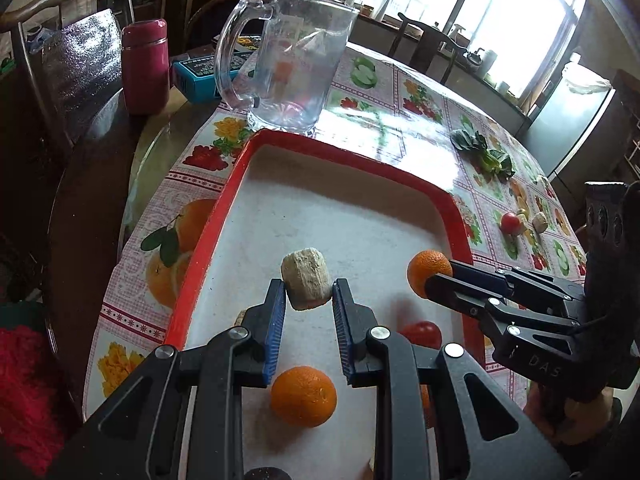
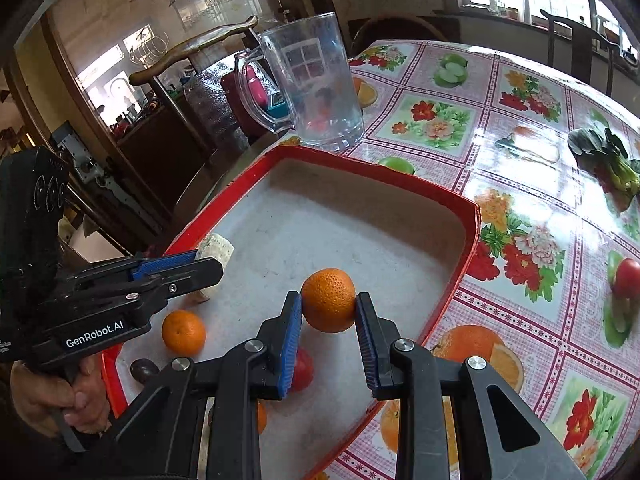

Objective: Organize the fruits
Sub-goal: 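Carry the bread roll and orange over the red tray and open both grippers, then move both grippers back to the items on the tablecloth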

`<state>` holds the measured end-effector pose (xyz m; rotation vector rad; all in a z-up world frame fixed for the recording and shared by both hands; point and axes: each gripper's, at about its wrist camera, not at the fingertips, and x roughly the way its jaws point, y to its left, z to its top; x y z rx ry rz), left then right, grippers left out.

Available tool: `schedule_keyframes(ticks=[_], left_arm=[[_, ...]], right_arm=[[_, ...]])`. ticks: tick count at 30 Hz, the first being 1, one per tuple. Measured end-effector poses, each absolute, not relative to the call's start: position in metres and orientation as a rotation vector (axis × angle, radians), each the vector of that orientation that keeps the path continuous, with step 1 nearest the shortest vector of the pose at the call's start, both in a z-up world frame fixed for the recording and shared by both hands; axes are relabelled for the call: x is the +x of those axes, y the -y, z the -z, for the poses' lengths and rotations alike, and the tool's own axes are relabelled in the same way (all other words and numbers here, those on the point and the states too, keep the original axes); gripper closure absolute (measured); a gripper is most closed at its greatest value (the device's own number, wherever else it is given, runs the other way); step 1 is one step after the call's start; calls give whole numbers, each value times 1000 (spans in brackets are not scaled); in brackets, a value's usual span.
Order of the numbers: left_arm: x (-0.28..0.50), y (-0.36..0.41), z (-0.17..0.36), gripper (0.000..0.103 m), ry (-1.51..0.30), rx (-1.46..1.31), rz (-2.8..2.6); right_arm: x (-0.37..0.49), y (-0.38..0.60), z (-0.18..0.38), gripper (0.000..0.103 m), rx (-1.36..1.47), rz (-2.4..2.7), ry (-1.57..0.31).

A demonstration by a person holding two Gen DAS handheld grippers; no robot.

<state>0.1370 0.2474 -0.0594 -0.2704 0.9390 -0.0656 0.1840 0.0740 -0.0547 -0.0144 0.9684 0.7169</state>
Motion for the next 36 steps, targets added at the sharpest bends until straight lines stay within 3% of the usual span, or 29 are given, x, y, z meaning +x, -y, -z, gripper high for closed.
schedule_keyframes(ticks=[23, 27, 31, 36], left_arm=[[122, -233, 44, 81, -920, -223, 59], [117, -215, 33, 62, -888, -205, 86], [118, -188, 23, 61, -864, -178, 134], [121, -154, 17, 51, -849, -148, 194]], right_arm=[[163, -30, 33, 69, 37, -715, -920], [156, -5, 32, 69, 56, -684, -912], [152, 26, 35, 69, 71, -635, -914], [151, 70, 41, 68, 107, -560, -920]])
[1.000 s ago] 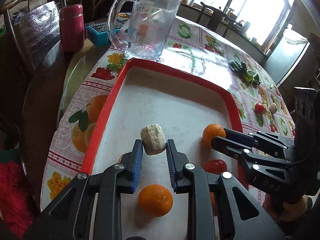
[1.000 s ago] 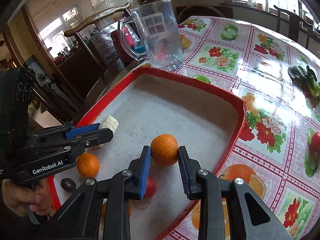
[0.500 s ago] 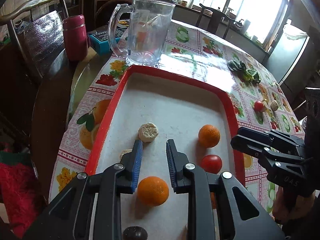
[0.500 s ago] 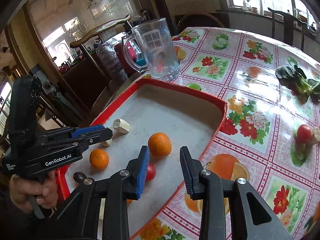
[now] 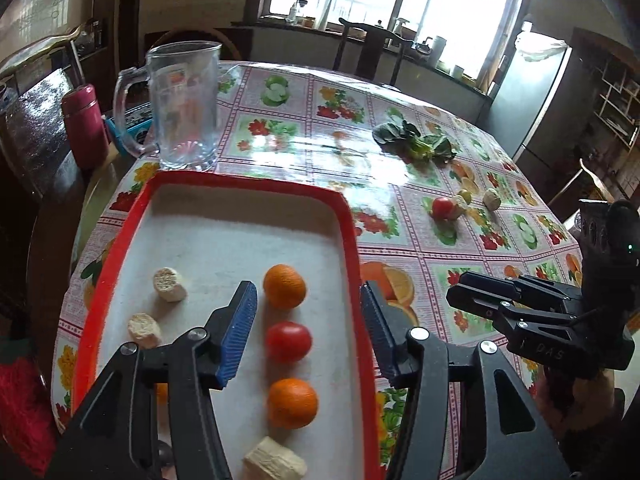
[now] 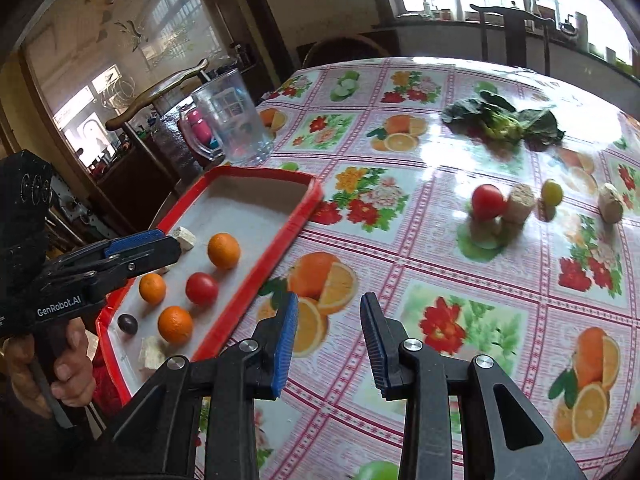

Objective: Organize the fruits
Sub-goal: 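Move both grippers back to the items on the tablecloth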

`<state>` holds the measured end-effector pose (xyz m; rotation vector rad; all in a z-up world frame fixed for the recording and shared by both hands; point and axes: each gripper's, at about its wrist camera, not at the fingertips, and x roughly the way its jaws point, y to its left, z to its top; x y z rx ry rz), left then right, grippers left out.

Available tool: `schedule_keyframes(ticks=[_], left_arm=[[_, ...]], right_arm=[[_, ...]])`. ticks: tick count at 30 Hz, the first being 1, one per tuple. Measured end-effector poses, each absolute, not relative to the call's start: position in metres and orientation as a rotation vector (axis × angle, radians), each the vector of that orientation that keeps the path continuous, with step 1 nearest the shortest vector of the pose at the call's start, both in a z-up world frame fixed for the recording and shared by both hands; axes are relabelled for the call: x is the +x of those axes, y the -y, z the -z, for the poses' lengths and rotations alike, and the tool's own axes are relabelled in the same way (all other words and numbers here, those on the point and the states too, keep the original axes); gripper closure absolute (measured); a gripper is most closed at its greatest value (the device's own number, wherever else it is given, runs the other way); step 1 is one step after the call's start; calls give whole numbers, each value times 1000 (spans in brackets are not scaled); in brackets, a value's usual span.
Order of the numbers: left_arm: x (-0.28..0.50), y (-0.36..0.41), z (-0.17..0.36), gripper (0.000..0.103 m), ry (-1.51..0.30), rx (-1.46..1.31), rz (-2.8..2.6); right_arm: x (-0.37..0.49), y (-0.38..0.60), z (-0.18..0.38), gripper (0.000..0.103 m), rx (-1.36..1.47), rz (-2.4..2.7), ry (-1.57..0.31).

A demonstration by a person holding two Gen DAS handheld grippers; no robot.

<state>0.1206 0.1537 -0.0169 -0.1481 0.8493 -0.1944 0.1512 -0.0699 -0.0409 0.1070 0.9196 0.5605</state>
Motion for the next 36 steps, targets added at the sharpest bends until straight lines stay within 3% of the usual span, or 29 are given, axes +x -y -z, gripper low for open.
schedule_keyframes(ticks=[16, 36], left_arm=[[138, -68, 20, 51, -881, -84, 318], [195, 8, 45, 51, -920, 40, 383]], right_arm=[[157, 179, 49, 68, 184, -390, -906], [207, 241, 63, 68, 199, -276, -899]])
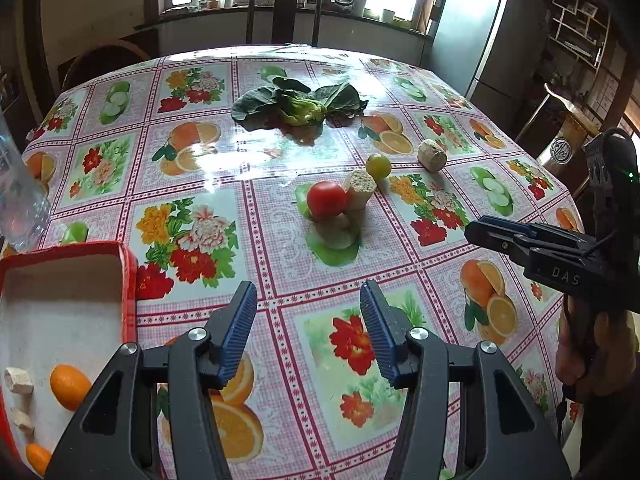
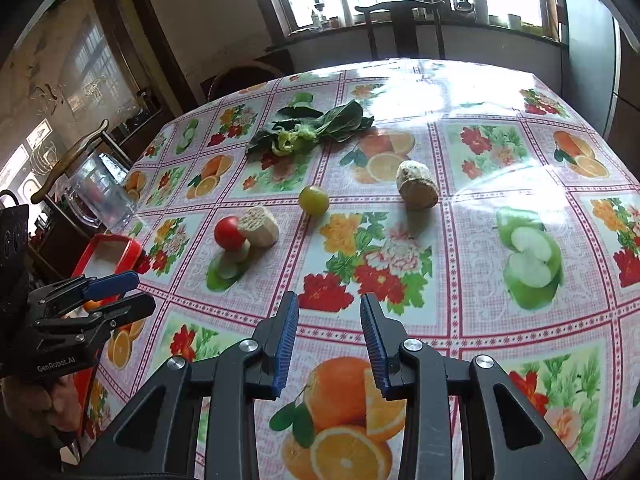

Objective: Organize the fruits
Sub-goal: 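Move both grippers back to the items on the tablecloth, then grasp the red tomato with the left gripper while the right grasps a white bread roll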

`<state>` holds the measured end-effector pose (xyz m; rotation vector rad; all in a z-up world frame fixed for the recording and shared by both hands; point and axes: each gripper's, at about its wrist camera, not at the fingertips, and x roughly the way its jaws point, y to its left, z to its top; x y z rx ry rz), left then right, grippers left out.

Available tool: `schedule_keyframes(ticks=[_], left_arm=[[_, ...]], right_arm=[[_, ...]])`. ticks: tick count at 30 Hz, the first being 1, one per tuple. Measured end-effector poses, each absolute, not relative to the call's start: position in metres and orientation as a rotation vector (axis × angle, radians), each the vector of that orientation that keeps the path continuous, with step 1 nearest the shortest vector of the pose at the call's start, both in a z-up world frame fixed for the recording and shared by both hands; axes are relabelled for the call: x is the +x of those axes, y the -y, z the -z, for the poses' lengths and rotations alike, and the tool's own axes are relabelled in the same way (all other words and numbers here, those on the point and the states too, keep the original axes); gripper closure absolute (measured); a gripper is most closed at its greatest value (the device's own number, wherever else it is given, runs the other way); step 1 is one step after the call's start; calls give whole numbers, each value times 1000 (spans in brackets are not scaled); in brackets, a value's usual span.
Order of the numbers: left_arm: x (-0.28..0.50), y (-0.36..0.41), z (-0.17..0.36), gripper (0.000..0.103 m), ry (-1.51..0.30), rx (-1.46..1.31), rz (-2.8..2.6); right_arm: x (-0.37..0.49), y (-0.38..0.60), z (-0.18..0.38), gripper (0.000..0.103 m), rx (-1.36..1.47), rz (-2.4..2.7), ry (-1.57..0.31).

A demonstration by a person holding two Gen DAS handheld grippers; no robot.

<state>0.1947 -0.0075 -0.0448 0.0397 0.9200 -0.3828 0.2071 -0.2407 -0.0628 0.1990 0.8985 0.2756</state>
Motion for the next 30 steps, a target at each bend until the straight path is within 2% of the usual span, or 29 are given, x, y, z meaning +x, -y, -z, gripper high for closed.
schedule_keyframes(ticks=[11, 17, 18, 20, 23, 27, 30], left_arm=[[247, 31, 65, 51, -929, 80, 369], [265, 44, 75, 51, -951, 101, 396], [267, 46, 77, 51, -953, 105, 399], [269, 50, 77, 51, -936, 122, 396], [276, 53, 77, 57, -927, 120, 394], [278, 57, 76, 72, -927, 128, 394], [271, 59, 75, 72, -921, 152, 382]], right_arm=[[266, 266, 72, 68, 174, -158, -869], [290, 272, 79, 65, 203, -138, -869], [293, 271, 80, 60, 203, -134, -868], [297, 271, 81, 59, 197, -121, -860], [304, 273, 85, 62, 206, -105, -863], [303, 271, 89, 64, 193, -105, -856], [294, 267, 87, 64, 177, -114, -854]])
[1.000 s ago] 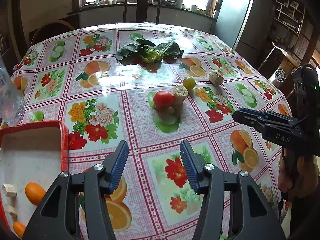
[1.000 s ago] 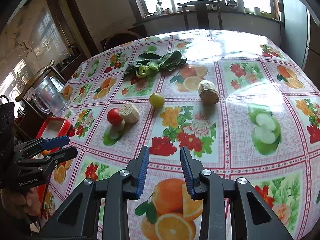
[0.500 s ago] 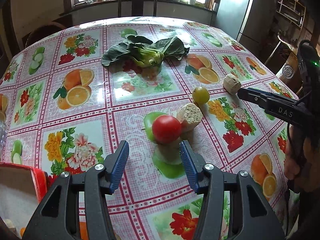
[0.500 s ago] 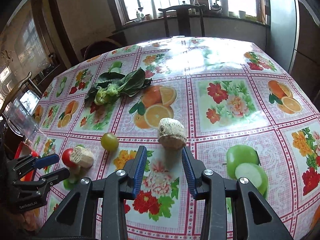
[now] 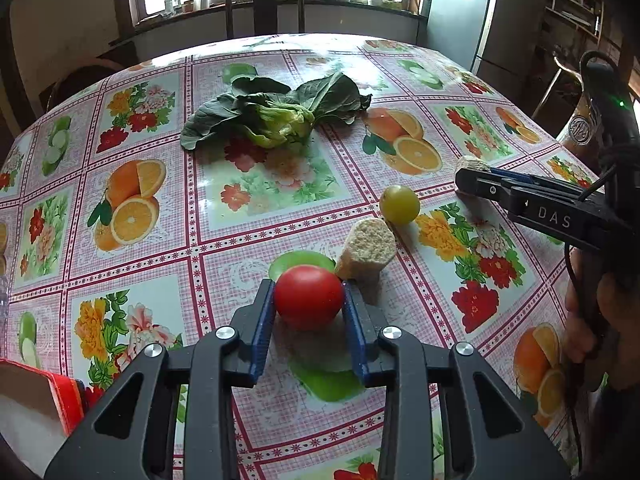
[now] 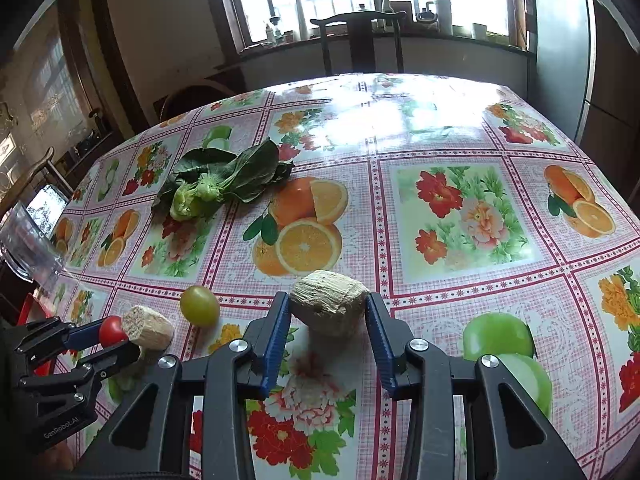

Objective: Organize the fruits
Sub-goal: 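Grasp the red tomato with the left gripper while the right grasps a white bread roll, then carry the tomato and bread roll into the red tray and release both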

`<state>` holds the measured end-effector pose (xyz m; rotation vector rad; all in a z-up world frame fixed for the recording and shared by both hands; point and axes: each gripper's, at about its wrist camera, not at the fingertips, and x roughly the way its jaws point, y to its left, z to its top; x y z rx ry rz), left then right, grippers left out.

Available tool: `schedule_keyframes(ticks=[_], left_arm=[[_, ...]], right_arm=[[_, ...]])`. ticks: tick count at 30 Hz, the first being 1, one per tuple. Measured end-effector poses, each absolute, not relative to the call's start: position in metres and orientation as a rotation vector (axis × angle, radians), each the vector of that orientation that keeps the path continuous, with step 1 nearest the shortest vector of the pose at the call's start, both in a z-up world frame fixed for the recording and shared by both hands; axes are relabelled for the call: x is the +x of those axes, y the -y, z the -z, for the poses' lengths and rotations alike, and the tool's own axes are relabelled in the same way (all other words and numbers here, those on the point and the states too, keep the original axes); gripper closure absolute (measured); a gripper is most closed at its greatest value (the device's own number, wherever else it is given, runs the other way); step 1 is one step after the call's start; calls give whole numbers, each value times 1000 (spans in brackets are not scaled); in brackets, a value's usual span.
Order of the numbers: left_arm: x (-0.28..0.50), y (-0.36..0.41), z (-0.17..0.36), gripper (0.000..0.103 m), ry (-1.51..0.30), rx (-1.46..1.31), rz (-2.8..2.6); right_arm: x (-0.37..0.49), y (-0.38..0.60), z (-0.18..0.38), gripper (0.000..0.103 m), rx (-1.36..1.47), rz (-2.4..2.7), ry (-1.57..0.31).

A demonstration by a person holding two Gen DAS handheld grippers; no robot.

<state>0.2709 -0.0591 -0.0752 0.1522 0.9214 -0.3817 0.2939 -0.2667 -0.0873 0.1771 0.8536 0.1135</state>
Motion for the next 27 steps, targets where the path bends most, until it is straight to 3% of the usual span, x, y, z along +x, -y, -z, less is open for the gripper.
schedule_keyframes(ticks=[27], left_arm=[[134, -18, 28, 72, -867, -31, 362]], right_arm=[[160, 194, 40, 64, 252, -377, -866]])
